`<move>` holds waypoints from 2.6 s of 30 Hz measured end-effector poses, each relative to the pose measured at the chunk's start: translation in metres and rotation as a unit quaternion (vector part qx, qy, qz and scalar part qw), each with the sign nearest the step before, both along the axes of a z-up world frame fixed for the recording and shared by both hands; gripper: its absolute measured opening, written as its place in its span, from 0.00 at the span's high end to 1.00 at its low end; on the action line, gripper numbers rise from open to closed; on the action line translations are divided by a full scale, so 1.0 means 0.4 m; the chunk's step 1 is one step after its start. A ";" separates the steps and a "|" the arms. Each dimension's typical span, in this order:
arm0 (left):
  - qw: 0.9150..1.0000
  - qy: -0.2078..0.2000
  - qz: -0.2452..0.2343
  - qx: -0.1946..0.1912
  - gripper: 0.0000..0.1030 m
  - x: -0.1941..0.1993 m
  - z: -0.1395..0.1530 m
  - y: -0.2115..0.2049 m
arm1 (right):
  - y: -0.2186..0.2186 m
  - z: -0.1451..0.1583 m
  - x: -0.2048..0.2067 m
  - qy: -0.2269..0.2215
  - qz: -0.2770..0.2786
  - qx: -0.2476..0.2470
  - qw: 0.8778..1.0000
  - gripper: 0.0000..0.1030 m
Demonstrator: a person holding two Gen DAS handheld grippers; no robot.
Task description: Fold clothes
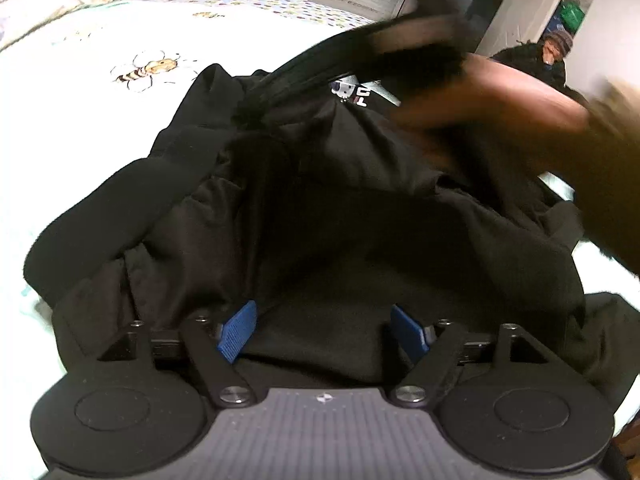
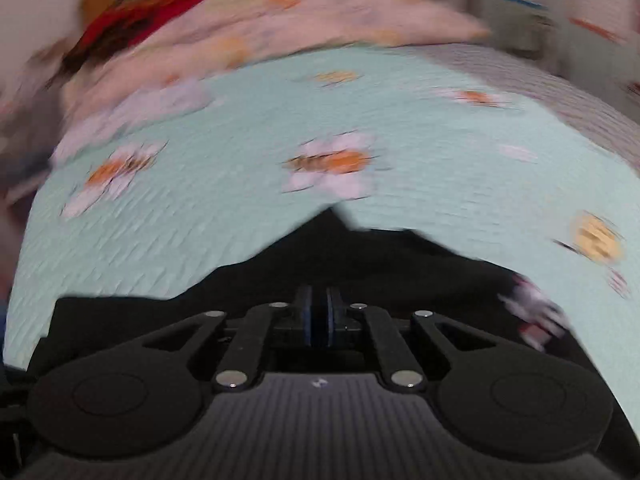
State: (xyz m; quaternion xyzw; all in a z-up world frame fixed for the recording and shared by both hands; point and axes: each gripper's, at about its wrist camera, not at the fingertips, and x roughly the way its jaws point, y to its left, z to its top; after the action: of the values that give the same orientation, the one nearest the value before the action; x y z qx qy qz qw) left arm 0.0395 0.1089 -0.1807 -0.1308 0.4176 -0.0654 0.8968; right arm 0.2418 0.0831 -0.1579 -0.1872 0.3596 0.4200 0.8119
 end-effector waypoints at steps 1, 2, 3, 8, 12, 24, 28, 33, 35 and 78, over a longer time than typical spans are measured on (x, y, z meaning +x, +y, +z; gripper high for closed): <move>1.000 0.000 -0.001 0.004 0.25 -0.009 0.003 -0.009 | 0.037 -0.031 0.030 0.001 -0.002 -0.035 0.999 0.92; 1.000 0.000 0.000 0.003 0.25 -0.010 0.005 -0.010 | 0.058 -0.044 0.060 -0.002 -0.013 -0.038 0.999 0.93; 1.000 0.000 0.001 0.002 0.25 -0.012 0.007 -0.011 | 0.068 -0.039 0.089 -0.009 -0.030 -0.013 0.999 0.99; 1.000 0.001 0.004 -0.015 0.25 -0.014 0.008 0.002 | 0.040 0.024 0.119 0.019 -0.084 0.096 0.992 0.91; 1.000 0.000 0.001 -0.025 0.20 -0.015 0.010 0.006 | -0.034 0.069 0.040 0.033 -0.069 0.094 0.993 0.85; 1.000 -0.013 -0.013 -0.011 0.15 -0.039 0.018 -0.009 | 0.175 0.042 -0.106 0.012 -0.040 -0.044 0.998 0.40; 1.000 -0.017 -0.020 -0.006 0.15 -0.046 0.022 -0.011 | 0.178 0.024 -0.121 0.007 -0.055 -0.090 0.994 0.41; 0.999 -0.018 -0.022 -0.014 0.15 -0.047 0.027 -0.003 | 0.166 0.023 -0.120 0.024 -0.076 -0.088 0.993 0.52; 0.999 -0.018 -0.022 -0.018 0.15 -0.047 0.027 0.000 | 0.161 0.024 -0.119 0.036 -0.082 -0.078 0.993 0.67; 0.993 -0.120 0.018 -0.014 0.01 0.014 0.133 0.087 | -0.376 0.093 -0.268 0.060 -0.305 0.121 0.943 0.69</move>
State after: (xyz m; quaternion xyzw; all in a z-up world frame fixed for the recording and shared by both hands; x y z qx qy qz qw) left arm 0.0452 0.1438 -0.1276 -0.1419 0.3039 -0.0703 0.9395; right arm 0.1346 -0.0672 -0.1206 0.0564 0.3944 0.2028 0.8945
